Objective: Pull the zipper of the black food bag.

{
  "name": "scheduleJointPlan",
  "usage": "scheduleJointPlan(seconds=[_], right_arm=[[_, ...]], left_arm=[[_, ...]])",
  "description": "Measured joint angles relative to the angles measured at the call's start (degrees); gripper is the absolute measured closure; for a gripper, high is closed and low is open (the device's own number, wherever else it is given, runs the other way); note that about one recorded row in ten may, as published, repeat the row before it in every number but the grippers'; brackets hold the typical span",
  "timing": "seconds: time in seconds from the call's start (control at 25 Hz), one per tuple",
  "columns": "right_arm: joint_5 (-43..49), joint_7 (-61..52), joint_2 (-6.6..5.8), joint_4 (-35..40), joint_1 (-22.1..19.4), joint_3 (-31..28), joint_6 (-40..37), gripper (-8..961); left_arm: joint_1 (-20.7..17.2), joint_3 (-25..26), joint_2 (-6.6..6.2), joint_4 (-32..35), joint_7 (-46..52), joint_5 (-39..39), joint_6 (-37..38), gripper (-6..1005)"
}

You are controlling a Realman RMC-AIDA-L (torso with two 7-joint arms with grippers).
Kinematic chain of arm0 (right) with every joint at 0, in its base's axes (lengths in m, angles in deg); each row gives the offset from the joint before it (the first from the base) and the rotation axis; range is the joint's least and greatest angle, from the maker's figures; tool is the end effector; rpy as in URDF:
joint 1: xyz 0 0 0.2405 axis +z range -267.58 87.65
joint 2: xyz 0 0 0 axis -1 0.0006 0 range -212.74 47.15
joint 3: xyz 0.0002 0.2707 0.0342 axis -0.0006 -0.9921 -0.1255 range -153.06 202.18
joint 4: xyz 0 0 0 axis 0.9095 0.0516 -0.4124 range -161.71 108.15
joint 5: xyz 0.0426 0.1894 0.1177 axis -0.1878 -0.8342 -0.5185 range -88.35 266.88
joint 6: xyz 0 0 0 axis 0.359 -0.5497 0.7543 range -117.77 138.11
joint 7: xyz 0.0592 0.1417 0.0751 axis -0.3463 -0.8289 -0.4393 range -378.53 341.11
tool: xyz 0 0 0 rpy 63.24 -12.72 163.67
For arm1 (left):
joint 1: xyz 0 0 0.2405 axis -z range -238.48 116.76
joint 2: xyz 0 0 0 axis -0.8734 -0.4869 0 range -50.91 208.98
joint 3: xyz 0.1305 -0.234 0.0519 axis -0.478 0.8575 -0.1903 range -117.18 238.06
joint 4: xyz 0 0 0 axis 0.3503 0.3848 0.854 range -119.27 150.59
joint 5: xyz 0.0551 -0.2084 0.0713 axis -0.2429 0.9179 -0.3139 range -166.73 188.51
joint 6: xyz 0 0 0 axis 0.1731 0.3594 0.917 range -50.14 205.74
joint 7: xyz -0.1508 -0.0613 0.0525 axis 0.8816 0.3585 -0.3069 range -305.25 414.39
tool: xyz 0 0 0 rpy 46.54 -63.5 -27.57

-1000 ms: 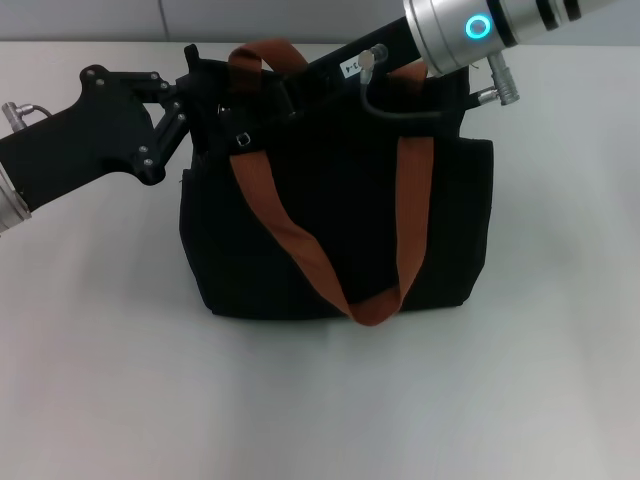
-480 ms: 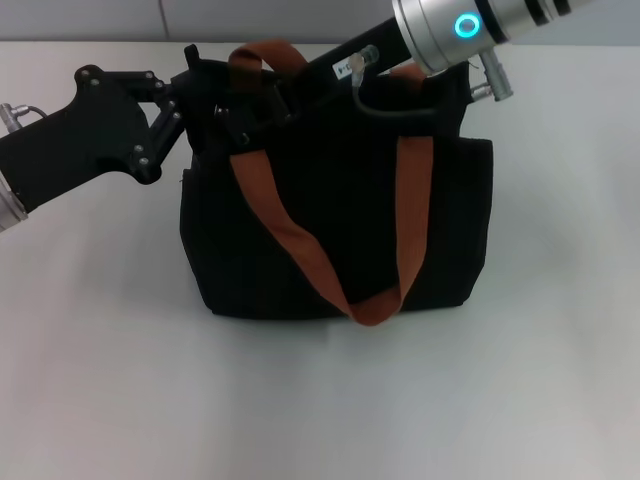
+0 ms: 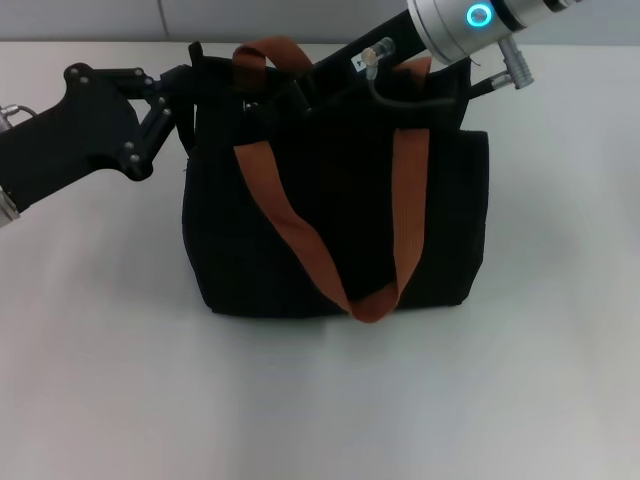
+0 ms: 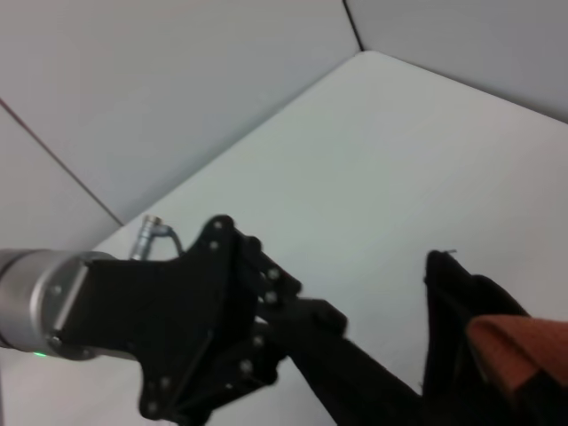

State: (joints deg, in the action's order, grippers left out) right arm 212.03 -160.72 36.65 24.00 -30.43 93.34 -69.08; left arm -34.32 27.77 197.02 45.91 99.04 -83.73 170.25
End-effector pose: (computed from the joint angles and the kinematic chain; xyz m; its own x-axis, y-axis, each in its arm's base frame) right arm 0.0450 0.4403 -0.0783 0.7992 -0.5880 -0.1246 -0.5958 -0.8023 -0.0362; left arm -0.2795 0.3595 0.0123 0.7535 -0.2034 0.6251 0.2511 -0.7898 -0.5597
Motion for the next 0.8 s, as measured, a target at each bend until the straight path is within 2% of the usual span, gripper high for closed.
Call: scheduleJointPlan(seconds=[0.8], right_arm=[[9.0, -7.9, -0.18, 7.8, -2.5, -0.1, -2.8, 957]], left_arm=[[0.0, 1.1, -0.27, 0.1, 0.0, 0.1, -0.1, 975]])
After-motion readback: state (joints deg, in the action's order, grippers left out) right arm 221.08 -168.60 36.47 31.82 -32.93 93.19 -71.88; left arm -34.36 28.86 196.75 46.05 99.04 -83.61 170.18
